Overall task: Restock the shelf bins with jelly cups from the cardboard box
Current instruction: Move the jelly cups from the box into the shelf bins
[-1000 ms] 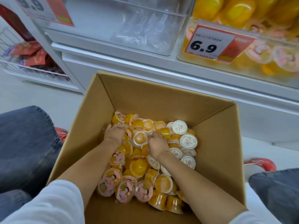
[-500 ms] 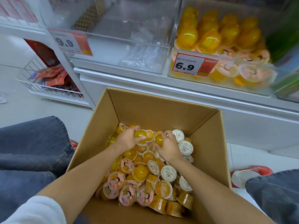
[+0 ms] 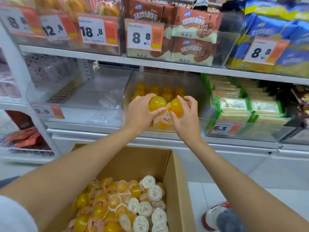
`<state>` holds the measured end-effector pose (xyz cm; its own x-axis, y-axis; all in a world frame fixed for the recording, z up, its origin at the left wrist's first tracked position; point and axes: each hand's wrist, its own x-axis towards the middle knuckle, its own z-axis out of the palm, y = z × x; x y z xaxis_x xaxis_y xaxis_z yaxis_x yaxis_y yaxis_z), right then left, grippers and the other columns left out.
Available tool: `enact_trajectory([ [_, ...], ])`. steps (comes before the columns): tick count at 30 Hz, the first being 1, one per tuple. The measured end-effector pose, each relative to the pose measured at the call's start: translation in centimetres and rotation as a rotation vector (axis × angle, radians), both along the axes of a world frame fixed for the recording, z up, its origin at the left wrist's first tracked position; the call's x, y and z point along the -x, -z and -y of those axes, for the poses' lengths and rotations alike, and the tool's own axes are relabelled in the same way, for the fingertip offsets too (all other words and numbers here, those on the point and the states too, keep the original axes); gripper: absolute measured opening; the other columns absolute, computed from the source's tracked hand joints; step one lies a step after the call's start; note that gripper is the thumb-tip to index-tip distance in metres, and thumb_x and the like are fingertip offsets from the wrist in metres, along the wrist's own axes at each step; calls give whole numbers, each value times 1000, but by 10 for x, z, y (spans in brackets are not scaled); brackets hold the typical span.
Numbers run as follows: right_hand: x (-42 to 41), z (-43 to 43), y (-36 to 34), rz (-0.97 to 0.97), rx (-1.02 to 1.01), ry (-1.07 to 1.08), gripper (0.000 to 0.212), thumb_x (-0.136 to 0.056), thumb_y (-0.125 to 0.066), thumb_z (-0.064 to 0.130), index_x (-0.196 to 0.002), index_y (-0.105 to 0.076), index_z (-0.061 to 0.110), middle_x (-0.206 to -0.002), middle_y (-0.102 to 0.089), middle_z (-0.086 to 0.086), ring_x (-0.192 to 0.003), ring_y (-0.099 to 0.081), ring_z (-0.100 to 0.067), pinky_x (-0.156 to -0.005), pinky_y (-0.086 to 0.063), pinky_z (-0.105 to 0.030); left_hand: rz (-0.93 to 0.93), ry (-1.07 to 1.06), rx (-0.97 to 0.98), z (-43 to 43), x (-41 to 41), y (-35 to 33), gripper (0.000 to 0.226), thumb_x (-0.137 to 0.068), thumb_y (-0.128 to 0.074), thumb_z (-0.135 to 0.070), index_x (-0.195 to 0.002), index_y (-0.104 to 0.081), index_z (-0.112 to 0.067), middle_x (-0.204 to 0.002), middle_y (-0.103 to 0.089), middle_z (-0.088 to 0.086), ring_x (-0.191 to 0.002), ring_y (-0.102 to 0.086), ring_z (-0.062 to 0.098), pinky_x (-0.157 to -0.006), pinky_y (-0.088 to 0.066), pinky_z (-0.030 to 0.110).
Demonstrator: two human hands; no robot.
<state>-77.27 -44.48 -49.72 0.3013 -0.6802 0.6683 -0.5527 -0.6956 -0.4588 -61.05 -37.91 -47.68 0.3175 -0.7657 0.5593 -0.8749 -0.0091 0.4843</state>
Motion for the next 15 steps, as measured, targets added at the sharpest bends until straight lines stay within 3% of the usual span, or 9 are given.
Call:
enact_trajectory([
  [5,12,74,-19,-96,-264,37,57,-88,-67,24,-139,-46,15,-135,-40,-7,-120,-48,-20,-100,-34,-21,-70,52,-193,91,6,-4,63,-79,-58,-68,-126,-55,-27,-117,-67,-3,-106,-62,21,-90,-51,41],
  [8,10,104,-8,-232,-357,46,56,-87,-68,29,-137,-48,14,-133,-48,-10,-119,-51,-26,-101,-38,-32,40,29,-418,126,0,13,61,-82,-57,-66,-130,-52,-29,-126,-63,1,-118,-56,26,-99,-40,44],
  [11,0,119,1,-415,-283,114,47,-89,-64,32,-132,-51,18,-118,-63,-12,-110,-53,-33,-93,-43,-42,186,3,-591,137,-5,19,52,-84,-58,-62,-127,-55,-33,-126,-60,4,-123,-47,29,-103,-29,47],
  [15,-3,125,5,-214,-390,138,25,-86,-70,22,-105,-56,12,-107,-57,-12,-95,-56,-29,-83,-44,-35,191,-27,-521,136,-5,14,52,-77,-69,-56,-123,-60,-34,-127,-59,4,-124,-44,30,-101,-31,46],
])
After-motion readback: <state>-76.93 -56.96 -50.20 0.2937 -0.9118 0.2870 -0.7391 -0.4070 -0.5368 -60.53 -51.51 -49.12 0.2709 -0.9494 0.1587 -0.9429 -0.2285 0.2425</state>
